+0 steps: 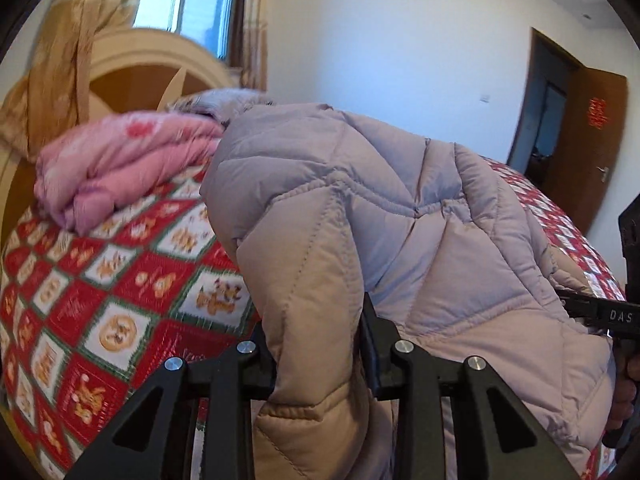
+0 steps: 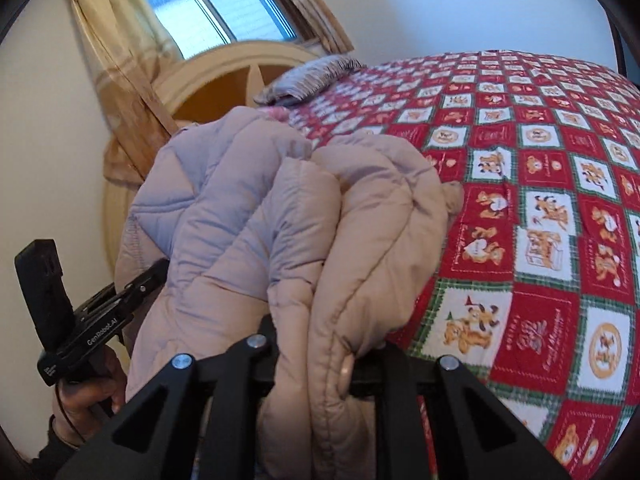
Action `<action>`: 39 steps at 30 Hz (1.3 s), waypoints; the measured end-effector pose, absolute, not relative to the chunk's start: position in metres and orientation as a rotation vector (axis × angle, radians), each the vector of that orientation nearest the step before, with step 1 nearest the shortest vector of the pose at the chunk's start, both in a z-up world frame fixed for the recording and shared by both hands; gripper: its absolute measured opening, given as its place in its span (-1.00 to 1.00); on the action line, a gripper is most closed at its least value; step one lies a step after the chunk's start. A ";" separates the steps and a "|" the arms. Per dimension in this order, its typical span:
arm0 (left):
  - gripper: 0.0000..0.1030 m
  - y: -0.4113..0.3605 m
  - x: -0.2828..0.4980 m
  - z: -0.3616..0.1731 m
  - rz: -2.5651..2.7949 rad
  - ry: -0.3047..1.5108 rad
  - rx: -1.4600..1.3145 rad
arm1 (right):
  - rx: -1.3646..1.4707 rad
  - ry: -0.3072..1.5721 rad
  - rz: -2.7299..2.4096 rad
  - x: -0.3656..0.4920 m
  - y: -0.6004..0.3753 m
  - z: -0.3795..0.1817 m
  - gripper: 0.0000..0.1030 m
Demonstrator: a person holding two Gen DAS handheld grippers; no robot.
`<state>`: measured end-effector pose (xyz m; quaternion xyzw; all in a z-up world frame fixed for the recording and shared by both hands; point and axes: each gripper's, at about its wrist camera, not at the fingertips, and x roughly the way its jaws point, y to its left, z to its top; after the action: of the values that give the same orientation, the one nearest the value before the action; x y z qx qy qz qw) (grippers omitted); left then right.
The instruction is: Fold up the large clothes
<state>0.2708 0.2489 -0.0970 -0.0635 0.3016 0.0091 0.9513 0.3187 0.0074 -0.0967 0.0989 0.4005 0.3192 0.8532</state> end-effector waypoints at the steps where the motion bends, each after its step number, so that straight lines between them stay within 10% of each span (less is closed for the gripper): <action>1: -0.21 0.253 0.275 -0.103 0.041 0.617 -0.127 | 0.196 0.856 0.658 0.324 0.013 -0.103 -0.64; 6: 0.48 0.264 0.289 -0.124 0.111 0.657 -0.118 | 0.183 0.900 0.645 0.338 0.024 -0.120 -0.58; 12: 0.85 0.277 0.292 -0.139 0.137 0.666 -0.157 | 0.231 0.951 0.584 0.345 0.021 -0.149 -0.09; 39: 0.98 0.271 0.306 -0.161 0.151 0.687 -0.196 | 0.189 0.944 0.486 0.355 0.018 -0.181 0.40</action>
<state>0.3055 0.2711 -0.1611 -0.0958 0.3360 0.0739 0.9341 0.3554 0.0184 -0.1814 0.0902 0.4493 0.2312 0.8582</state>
